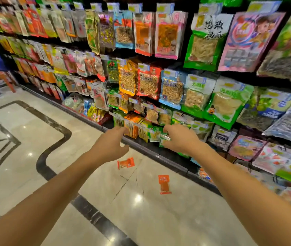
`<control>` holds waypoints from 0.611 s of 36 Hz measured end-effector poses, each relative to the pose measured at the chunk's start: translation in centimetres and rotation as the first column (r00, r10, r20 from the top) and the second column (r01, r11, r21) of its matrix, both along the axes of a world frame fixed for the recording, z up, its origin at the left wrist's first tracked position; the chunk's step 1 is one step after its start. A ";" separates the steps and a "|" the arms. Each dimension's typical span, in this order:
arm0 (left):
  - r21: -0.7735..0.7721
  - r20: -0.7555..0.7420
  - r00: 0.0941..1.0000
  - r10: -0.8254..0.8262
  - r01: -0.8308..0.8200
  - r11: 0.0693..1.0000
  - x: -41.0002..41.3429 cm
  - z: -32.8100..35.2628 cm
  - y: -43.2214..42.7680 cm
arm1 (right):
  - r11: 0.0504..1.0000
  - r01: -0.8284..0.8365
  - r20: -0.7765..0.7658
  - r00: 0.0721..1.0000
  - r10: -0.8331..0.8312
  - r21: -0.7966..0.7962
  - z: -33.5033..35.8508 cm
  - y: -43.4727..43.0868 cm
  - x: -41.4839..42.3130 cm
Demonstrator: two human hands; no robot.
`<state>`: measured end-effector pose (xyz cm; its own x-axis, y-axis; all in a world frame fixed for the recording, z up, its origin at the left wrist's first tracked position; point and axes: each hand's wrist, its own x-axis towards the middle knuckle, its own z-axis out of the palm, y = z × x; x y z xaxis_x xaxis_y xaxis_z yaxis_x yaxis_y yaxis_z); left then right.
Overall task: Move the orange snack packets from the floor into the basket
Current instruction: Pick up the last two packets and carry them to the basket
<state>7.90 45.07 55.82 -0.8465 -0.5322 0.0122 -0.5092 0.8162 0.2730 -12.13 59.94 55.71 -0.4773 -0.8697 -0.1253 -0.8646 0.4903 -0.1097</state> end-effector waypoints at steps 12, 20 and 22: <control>0.076 0.066 0.978 -0.200 0.195 0.978 -11.9 -3.2 -17.2 | 0.974 0.228 0.113 0.968 -0.225 -0.010 -3.0 -11.0 -9.0; 0.144 0.135 0.958 -0.253 0.234 0.962 -23.3 -10.7 -25.5 | 0.925 0.378 0.233 0.898 -0.373 0.026 -11.9 -16.9 -18.8; 0.171 0.173 0.948 -0.266 0.237 0.956 -25.7 -13.7 -27.7 | 0.910 0.410 0.283 0.868 -0.408 0.054 -15.4 -18.6 -20.9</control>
